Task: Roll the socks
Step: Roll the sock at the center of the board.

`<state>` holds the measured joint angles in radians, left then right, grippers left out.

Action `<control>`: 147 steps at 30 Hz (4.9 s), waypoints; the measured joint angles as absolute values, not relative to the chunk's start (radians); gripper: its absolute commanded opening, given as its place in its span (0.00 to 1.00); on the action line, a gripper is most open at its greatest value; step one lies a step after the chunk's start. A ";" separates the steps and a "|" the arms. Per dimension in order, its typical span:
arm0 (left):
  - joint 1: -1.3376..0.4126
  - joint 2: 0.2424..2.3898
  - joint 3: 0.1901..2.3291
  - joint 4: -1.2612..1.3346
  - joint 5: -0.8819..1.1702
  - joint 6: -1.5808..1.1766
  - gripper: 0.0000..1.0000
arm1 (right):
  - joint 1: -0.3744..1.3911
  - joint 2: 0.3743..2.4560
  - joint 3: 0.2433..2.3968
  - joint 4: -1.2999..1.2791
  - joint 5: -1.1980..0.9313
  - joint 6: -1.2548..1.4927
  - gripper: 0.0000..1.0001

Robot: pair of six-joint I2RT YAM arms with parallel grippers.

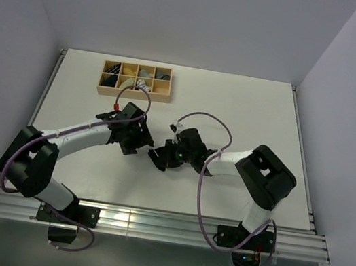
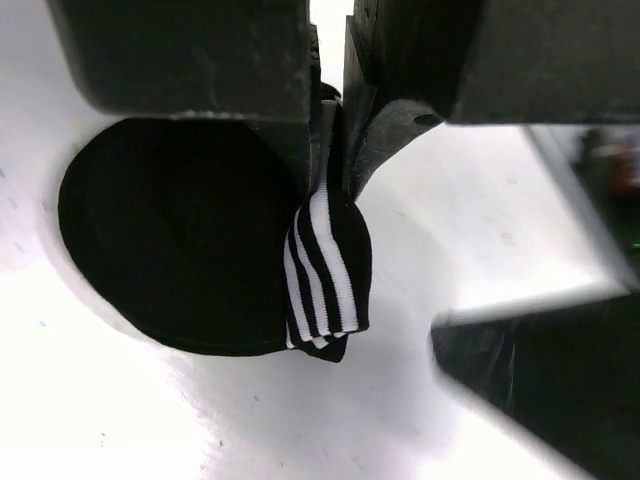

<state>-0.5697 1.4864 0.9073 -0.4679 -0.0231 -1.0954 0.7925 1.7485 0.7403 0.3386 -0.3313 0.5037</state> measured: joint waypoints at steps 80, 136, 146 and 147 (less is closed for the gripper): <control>-0.615 1.847 1.214 -0.632 0.029 -0.944 0.13 | 1.151 1.823 0.892 0.154 0.541 0.216 0.00; -0.619 1.728 1.016 -0.426 0.025 -1.092 0.00 | 0.612 1.775 0.689 0.450 -0.595 0.726 0.49; -0.620 1.796 1.127 -0.549 0.030 -1.022 0.00 | 0.868 1.524 0.707 0.226 -0.065 0.413 0.54; -0.620 1.800 1.135 -0.558 0.031 -1.015 0.00 | 0.908 1.528 0.720 0.212 -0.015 0.385 0.54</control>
<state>-0.6197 1.8000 1.1347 -0.5579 0.0307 -1.0145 0.9077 1.5284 0.7204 0.2119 -0.0151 0.3847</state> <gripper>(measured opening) 0.081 0.537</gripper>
